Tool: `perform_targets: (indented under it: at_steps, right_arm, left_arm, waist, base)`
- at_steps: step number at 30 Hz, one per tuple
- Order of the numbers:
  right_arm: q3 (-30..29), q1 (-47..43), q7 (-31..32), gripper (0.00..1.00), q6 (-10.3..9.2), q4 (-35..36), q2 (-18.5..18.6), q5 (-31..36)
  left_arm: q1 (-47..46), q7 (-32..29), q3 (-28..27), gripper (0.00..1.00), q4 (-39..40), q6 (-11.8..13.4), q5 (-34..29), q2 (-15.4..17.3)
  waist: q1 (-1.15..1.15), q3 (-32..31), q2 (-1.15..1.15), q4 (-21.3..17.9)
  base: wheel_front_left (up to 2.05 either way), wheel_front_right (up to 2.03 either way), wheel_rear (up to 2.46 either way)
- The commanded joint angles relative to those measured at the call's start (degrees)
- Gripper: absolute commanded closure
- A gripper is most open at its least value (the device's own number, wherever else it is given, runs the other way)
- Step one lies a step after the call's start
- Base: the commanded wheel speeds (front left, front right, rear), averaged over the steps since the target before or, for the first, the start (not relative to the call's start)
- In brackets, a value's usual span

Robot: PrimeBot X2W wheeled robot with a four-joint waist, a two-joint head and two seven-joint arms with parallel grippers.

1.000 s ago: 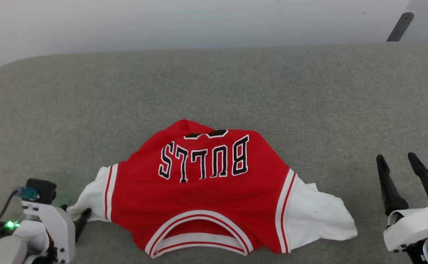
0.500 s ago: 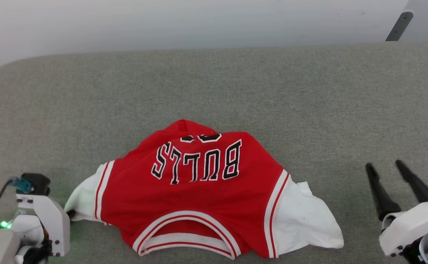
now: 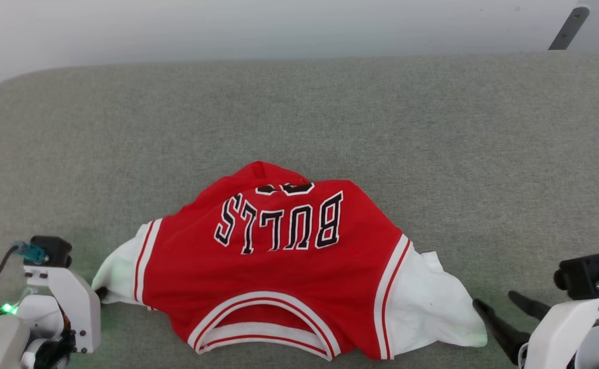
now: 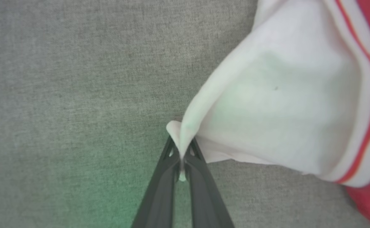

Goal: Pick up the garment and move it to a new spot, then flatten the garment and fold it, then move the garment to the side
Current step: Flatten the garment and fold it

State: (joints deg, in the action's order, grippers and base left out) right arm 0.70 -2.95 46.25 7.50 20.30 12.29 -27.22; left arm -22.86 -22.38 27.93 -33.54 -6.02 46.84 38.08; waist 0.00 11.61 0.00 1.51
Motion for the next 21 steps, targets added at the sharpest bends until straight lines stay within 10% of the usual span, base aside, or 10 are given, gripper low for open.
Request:
perform_targets:
  at_steps: [1, 12, 14, 21]
  right_arm:
    - [0.62, -0.21, 1.92, 0.00, -0.02, -0.22, 0.15, 0.06]
    - [6.27, 5.57, 1.21, 0.00, -0.01, -12.21, 2.61, 2.60]
    - [7.75, 6.95, 0.34, 1.00, -0.01, -14.85, 2.82, 2.12]
    - [8.38, 9.81, -1.60, 1.00, -0.04, -20.26, 4.40, 0.71]
  left_arm:
    - [1.67, -0.68, 1.41, 1.00, 0.00, 0.08, 0.37, -2.29]
    - [-0.69, -0.03, 2.09, 1.00, 0.98, -0.23, 0.22, -3.37]
    - [-0.93, 0.13, 2.23, 1.00, 0.70, -0.29, 0.39, -3.65]
    - [-1.41, 0.08, 2.90, 1.00, 0.26, -0.91, 0.82, -3.15]
  waist:
    - [0.00, 0.48, 0.00, 0.39]
    - [0.00, 2.40, 0.00, 2.24]
    - [0.00, 2.49, 0.00, 2.56]
    - [0.00, 1.71, 0.00, 3.22]
  base:
    - [0.00, 0.00, 0.00]
    - [0.00, 0.00, 0.00]
    - [0.00, 0.00, 0.00]
    - [0.00, 0.00, 0.00]
